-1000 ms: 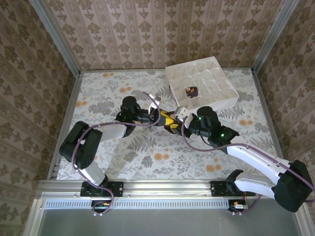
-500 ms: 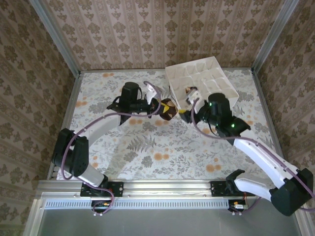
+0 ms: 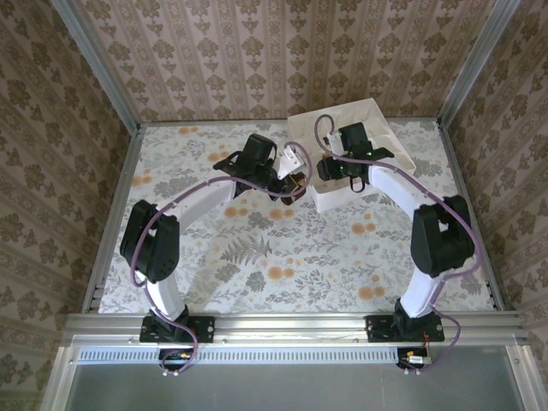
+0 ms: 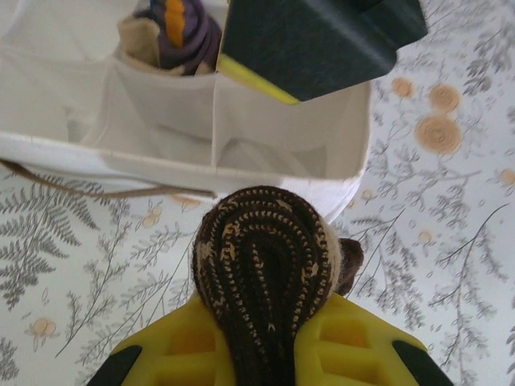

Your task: Roll the socks

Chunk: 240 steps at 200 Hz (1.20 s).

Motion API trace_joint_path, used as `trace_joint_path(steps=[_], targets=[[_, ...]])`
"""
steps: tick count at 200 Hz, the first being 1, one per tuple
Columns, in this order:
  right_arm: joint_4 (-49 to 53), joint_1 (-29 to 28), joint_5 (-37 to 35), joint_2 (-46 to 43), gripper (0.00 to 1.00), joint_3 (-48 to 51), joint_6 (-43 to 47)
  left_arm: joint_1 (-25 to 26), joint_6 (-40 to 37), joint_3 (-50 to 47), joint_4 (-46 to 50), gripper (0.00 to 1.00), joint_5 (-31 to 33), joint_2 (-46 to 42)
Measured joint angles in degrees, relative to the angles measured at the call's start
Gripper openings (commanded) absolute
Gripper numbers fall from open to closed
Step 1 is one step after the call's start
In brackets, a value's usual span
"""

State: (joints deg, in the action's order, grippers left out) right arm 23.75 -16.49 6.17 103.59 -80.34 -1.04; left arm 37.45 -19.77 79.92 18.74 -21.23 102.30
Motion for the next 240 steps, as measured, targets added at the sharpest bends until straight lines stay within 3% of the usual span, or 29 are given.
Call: trace_joint_path(steps=[43, 98, 119, 150, 193, 240], targets=[[2.12, -1.99, 4.81, 4.74, 0.43, -1.38, -4.55, -0.42, -1.51, -3.32, 0.68, 0.00, 3.82, -2.10], [-1.09, -15.54, 9.53, 2.49, 0.46, 2.67, -11.37, -4.66, -1.55, -10.29, 2.95, 0.00, 7.93, -11.39], [0.11, -16.74, 10.43, 2.40, 0.47, 0.87, -12.24, -5.97, -1.77, -10.40, 3.82, 0.00, 9.16, -14.36], [3.96, -12.98, 9.94, -0.50, 0.48, -3.56, -12.20, -5.07, -2.43, -9.33, 4.44, 0.00, 10.05, -16.81], [8.04, -2.93, 6.58, -10.47, 0.54, -3.34, -11.13, -0.98, -4.44, -3.56, 5.77, 0.00, 11.45, -15.98], [12.04, 8.70, -2.32, -15.26, 0.62, 4.35, -8.98, 4.87, -6.12, 11.82, 6.21, 0.00, 9.22, -3.39]])
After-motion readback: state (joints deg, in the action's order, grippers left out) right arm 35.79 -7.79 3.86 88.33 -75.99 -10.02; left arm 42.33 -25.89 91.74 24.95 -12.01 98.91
